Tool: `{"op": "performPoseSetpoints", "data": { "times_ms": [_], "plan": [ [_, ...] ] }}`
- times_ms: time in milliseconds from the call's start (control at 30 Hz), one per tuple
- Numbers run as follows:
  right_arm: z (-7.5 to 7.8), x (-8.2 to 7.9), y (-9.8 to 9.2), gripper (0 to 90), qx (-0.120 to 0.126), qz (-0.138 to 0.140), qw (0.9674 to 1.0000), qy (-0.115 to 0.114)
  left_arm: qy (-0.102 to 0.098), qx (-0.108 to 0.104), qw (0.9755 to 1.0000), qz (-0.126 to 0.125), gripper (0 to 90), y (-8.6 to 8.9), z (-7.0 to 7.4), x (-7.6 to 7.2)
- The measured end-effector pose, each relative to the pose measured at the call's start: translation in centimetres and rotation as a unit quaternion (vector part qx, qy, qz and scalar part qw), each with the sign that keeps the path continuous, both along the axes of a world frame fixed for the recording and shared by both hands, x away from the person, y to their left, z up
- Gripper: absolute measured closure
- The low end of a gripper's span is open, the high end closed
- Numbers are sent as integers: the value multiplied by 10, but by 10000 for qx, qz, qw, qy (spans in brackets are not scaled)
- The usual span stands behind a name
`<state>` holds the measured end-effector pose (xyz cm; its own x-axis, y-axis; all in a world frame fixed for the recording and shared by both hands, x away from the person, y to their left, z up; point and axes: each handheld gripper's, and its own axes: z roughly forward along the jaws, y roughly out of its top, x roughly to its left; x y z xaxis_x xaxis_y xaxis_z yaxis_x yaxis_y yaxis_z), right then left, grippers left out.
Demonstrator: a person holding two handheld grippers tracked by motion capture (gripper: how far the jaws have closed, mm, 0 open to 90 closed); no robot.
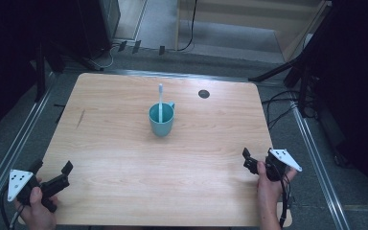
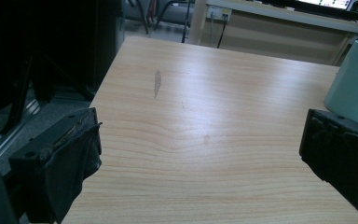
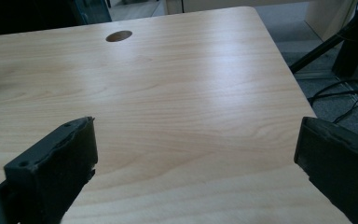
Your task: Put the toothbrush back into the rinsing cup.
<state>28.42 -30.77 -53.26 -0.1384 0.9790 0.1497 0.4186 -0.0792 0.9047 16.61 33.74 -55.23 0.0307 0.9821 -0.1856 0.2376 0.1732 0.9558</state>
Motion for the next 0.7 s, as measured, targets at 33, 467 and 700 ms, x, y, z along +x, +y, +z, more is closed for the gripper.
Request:
{"op": "performPoseSetpoints", "data": {
  "times_ms": [33, 467, 700],
  "plan": [
    [-2, -3, -3, 0, 26, -16, 10000, -19, -1, -5, 10000, 0, 0, 0, 0, 0],
    [-11, -47, -40, 0, 70, 89, 9997, -215, -12, 77, 10000, 12, 0, -1, 0, -1],
    [-13, -58, -44, 0, 168, 217, 9990, -340, -9, 104, 9999, 6, 0, -2, 0, -1]
  ]
}}
